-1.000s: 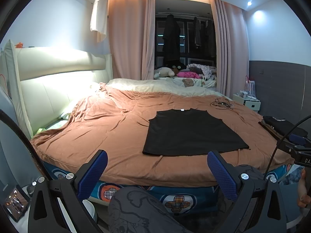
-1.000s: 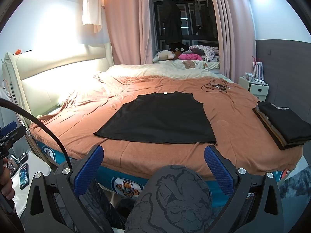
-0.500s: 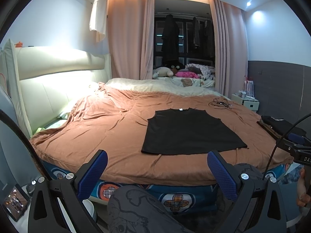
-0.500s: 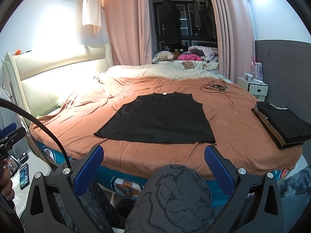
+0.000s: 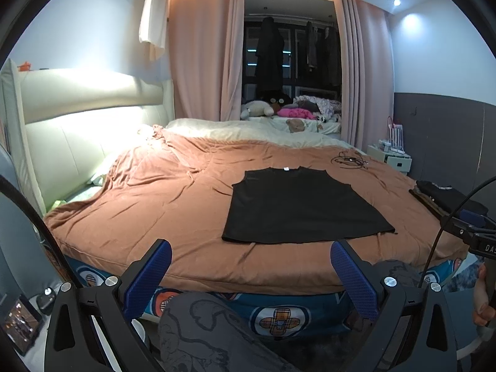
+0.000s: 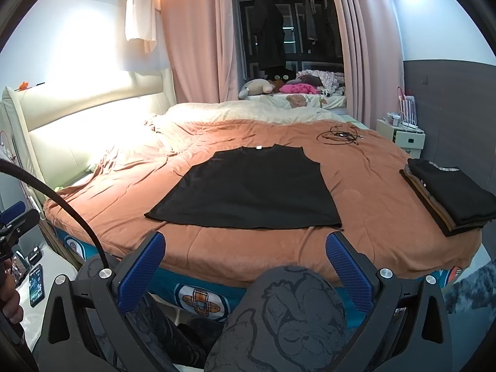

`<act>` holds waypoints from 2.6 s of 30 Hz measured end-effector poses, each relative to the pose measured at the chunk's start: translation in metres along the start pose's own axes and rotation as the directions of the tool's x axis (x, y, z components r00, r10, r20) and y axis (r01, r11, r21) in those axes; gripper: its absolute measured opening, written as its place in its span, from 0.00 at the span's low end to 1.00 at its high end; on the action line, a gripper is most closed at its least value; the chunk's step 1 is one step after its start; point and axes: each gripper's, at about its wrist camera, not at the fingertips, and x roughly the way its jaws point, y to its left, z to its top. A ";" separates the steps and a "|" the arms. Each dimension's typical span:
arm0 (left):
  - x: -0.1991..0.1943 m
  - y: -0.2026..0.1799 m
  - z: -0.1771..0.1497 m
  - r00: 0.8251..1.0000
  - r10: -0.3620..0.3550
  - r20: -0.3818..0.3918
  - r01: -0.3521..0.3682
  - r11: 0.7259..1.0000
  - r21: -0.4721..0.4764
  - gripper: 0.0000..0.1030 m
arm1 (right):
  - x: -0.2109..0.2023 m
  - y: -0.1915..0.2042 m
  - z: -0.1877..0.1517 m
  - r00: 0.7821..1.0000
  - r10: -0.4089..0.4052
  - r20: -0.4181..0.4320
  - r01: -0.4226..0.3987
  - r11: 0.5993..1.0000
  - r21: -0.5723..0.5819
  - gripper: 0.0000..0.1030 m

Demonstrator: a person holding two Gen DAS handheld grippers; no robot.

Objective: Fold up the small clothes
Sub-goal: 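Lower both tools to the shirt hem and close the left tool on it, then close the right tool on the hem while the left tool holds it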

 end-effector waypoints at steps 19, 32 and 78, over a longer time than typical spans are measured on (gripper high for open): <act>0.111 0.015 0.008 0.992 -0.011 -0.128 0.004 0.999 -0.052 1.00 | 0.086 -0.030 0.023 0.994 -0.014 -0.107 0.016 1.000 0.017 1.00; 0.215 0.031 0.009 0.958 -0.024 -0.286 0.010 0.999 -0.050 0.94 | 0.154 -0.050 0.049 0.972 -0.094 -0.213 0.113 0.991 0.076 1.00; 0.356 0.091 -0.028 0.807 -0.108 -0.581 -0.071 0.958 -0.277 0.06 | 0.268 -0.122 0.082 0.920 0.063 -0.386 0.185 0.799 0.572 0.23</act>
